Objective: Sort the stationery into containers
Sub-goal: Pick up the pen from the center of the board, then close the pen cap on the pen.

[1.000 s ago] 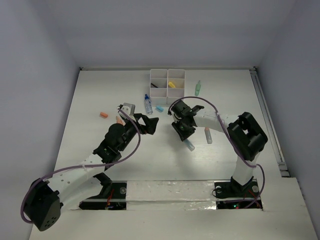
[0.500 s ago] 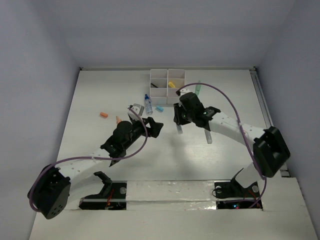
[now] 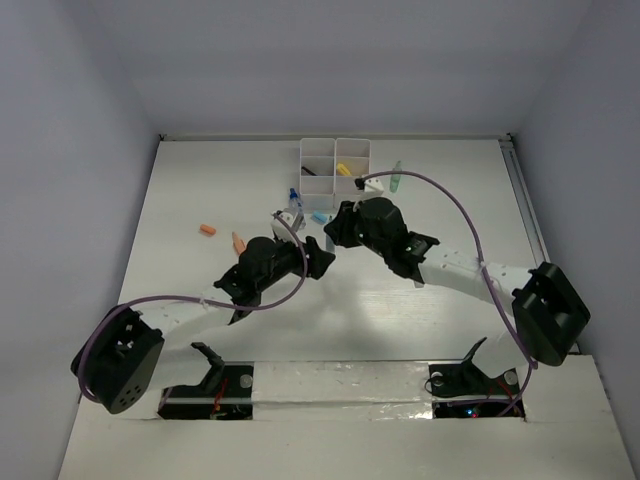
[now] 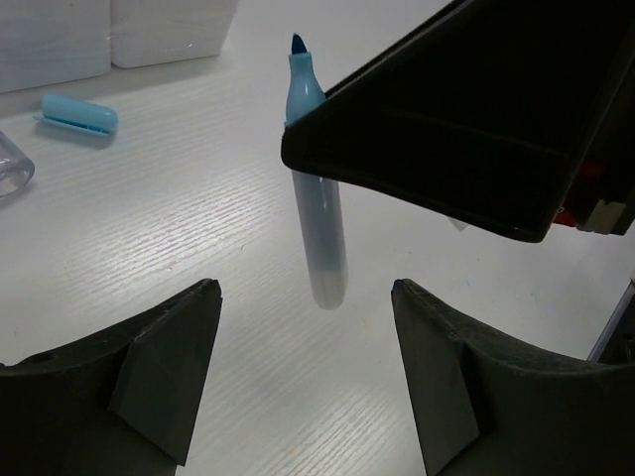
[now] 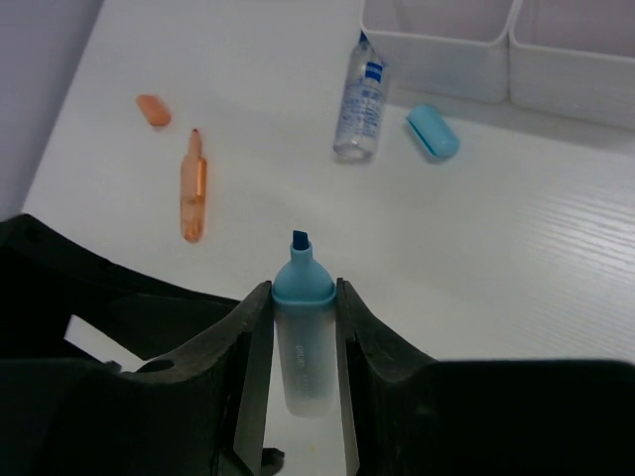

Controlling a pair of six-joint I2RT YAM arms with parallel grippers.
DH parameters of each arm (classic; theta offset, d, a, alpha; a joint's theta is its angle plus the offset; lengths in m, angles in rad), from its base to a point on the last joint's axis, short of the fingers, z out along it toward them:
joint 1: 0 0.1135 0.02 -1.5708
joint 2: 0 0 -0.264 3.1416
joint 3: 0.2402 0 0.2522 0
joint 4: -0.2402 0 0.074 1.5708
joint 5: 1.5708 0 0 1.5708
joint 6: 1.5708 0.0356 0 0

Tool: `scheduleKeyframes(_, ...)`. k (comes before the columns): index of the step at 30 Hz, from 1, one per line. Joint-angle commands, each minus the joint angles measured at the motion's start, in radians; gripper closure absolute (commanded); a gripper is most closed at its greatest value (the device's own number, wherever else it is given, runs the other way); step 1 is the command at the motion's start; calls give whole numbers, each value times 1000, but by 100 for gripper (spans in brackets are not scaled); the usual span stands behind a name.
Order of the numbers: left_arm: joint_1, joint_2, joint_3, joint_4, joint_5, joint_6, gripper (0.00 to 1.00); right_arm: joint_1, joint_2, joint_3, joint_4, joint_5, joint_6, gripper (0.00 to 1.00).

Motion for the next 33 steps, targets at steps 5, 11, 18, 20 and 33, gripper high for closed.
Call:
scheduleKeyframes(5, -3, 17, 51, 73, 30, -3, 42, 40, -18, -5, 205, 3, 45, 100)
scheduleKeyframes(11, -3, 9, 47, 75, 4, -6, 60, 50, -13, -10, 216, -14, 45, 100)
scheduleKeyframes(18, -3, 9, 48, 73, -12, -9, 67, 60, -9, -19, 226, -50, 60, 100)
scheduleKeyframes(20, -3, 5, 47, 69, -25, -9, 65, 69, -4, -19, 223, -56, 62, 100)
scheduleKeyframes(33, -3, -37, 39, 44, -83, -9, 100, 69, -8, -22, 196, -64, 82, 100)
